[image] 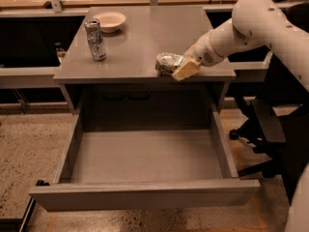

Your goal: Pick 7up can from top drawer and place on counter

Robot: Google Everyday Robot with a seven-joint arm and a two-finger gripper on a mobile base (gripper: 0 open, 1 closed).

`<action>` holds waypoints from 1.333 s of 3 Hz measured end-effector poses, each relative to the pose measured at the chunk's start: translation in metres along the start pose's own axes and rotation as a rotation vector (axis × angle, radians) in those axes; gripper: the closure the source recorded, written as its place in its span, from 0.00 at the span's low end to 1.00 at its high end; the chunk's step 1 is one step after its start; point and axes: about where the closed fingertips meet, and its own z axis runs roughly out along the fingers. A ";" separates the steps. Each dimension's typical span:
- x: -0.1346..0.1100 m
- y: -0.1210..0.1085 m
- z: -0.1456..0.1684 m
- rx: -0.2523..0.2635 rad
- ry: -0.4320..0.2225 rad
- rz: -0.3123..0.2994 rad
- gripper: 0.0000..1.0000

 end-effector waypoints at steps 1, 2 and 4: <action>0.013 -0.017 0.003 0.005 0.037 0.005 1.00; 0.007 -0.019 -0.003 0.005 0.037 0.005 1.00; -0.013 -0.045 -0.016 0.052 0.008 -0.063 0.62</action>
Offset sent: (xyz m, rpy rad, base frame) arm 0.1002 -0.0742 0.0528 -0.1152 -0.1585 -0.0475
